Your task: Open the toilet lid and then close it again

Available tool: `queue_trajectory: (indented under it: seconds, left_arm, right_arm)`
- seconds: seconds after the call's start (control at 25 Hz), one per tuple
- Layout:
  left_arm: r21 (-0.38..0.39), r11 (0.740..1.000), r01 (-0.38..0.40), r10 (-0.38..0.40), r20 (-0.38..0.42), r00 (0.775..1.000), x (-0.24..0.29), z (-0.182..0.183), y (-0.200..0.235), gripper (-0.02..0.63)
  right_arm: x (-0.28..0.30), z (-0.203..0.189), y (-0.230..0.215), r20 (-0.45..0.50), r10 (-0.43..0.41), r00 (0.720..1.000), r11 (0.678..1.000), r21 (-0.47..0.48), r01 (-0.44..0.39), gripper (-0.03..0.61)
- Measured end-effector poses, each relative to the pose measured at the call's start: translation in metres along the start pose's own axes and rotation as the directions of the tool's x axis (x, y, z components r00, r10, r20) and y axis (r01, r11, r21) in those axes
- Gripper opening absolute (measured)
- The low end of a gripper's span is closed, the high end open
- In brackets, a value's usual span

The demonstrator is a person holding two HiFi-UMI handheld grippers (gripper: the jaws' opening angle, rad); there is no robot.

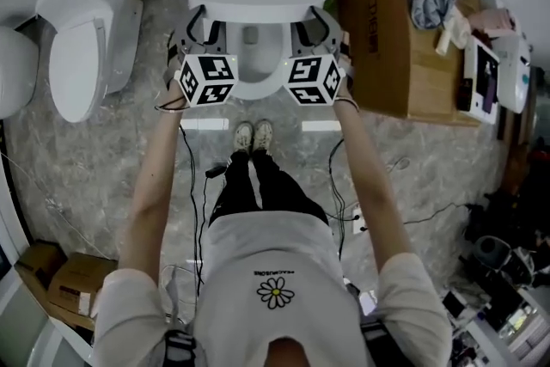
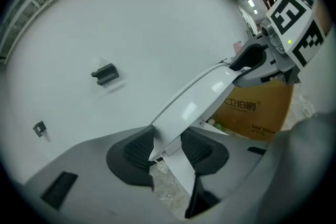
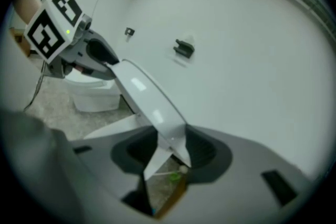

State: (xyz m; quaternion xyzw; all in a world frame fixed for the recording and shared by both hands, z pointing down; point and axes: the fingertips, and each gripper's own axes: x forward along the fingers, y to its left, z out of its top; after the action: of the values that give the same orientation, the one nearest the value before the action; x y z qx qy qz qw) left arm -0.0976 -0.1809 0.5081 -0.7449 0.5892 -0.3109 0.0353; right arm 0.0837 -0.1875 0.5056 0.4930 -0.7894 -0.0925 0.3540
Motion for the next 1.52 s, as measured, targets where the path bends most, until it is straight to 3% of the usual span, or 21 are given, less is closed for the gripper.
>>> queue_trajectory:
  seconds: [0.36, 0.84, 1.12, 1.52]
  left_arm:
    - [0.055, 0.992, 0.110, -0.103, -0.114, 0.988, -0.030, -0.065, -0.053, 0.205]
    - [0.068, 0.956, 0.287, -0.261, -0.256, 0.931, -0.050, -0.128, -0.099, 0.221]
    - [0.079, 0.927, 0.365, -0.323, -0.324, 0.889, -0.053, -0.156, -0.120, 0.221]
    - [0.033, 0.874, 0.484, -0.431, -0.405, 0.807, -0.058, -0.196, -0.141, 0.230]
  right_arm:
    - [-0.029, -0.061, 0.059, -0.145, 0.093, 0.985, 0.996, 0.007, -0.093, 0.199]
    - [-0.043, -0.119, 0.111, -0.300, 0.217, 0.929, 0.976, 0.043, -0.214, 0.210]
    - [-0.044, -0.146, 0.131, -0.354, 0.266, 0.897, 0.962, 0.036, -0.271, 0.213]
    - [-0.045, -0.175, 0.161, -0.401, 0.325, 0.857, 0.945, 0.108, -0.308, 0.201]
